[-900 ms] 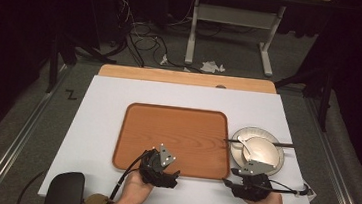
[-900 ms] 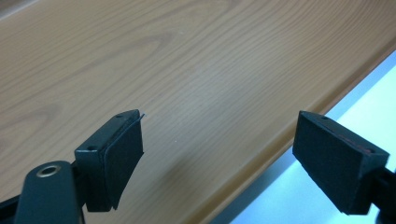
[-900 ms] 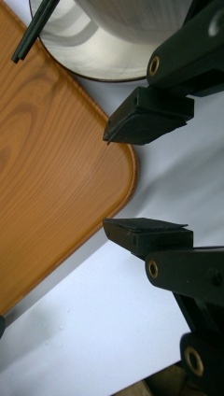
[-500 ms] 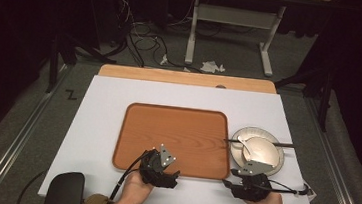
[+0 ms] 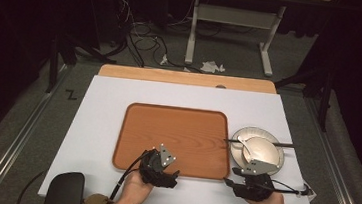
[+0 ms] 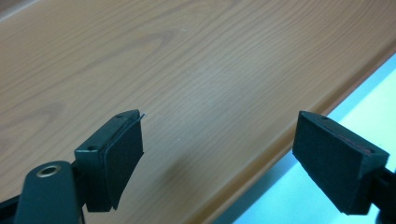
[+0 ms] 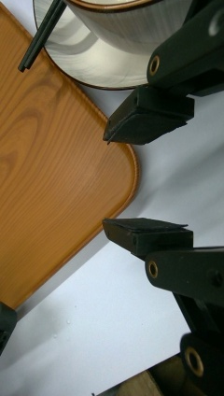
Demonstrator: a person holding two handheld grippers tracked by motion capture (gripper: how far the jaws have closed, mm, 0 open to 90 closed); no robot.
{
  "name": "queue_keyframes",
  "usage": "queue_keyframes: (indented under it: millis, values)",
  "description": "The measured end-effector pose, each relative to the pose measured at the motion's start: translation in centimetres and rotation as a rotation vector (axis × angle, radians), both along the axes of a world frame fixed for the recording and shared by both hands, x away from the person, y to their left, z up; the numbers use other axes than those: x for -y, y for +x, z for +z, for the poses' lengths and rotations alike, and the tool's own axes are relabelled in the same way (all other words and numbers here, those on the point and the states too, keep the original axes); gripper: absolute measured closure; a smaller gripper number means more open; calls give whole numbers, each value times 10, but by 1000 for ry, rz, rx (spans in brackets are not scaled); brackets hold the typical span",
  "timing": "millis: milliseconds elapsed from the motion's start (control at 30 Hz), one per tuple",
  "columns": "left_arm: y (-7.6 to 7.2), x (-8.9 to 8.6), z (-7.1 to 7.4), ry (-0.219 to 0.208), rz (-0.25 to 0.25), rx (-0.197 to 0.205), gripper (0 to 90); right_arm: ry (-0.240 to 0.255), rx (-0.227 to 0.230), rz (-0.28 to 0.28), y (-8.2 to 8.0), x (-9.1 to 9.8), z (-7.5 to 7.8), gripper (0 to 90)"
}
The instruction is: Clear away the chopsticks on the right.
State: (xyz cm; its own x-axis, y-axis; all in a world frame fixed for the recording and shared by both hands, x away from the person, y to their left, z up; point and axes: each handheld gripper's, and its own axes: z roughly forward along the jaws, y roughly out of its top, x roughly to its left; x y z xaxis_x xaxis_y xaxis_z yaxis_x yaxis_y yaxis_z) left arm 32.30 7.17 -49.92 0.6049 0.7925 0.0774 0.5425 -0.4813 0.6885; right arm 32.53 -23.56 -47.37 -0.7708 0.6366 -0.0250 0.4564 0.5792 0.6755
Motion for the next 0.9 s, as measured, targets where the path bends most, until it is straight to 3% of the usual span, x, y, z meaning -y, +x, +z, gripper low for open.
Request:
queue_keyframes:
  millis: [900]
  values:
    - [0, 0, 0, 3, 3, 2, 165, 92, 51, -35, -1, 16, 19, 550]
